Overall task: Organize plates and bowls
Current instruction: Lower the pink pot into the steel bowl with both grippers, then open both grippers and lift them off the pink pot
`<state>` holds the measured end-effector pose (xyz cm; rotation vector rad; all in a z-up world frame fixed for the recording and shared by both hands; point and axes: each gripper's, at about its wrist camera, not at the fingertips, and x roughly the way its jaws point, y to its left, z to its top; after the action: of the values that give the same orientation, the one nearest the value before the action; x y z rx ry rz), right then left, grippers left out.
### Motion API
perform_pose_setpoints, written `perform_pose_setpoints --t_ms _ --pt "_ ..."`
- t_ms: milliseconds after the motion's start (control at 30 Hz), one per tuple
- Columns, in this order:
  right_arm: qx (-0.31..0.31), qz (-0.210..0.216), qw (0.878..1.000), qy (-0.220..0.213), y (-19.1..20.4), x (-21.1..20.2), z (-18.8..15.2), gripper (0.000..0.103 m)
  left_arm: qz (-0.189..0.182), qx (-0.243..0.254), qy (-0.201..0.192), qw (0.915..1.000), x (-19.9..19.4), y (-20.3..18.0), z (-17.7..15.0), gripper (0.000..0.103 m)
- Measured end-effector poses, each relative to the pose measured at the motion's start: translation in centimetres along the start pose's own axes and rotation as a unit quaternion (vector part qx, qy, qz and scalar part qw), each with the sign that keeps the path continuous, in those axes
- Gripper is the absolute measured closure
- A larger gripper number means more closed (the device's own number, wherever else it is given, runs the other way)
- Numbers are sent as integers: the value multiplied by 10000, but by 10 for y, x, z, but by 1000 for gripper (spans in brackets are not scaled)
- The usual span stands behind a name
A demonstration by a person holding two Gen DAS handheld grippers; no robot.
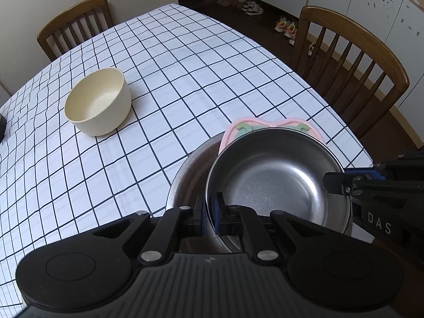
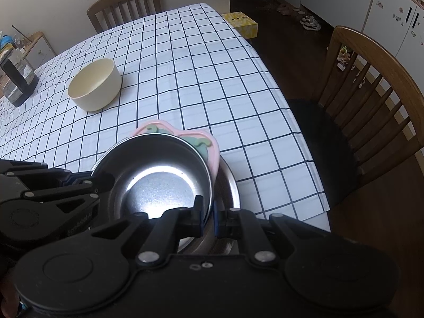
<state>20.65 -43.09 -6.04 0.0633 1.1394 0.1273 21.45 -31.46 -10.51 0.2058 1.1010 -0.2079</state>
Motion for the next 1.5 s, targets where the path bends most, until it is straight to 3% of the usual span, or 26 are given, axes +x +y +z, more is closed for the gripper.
perform_pose_setpoints --t_ms 467,600,1067,1500 --pt "-4 72 10000 67 2 6 2 92 -138 -78 140 9998 11 10 0 98" --pt "46 126 9999 35 1 4 4 84 -216 -111 136 9996 10 12 -1 98" --pt "-76 317 9995 -38 6 -10 2 78 -447 -78 21 9990 -8 19 -3 96" --pt "-332 634 9965 -426 22 -48 13 63 -560 -411 -637 9956 -58 47 -6 95"
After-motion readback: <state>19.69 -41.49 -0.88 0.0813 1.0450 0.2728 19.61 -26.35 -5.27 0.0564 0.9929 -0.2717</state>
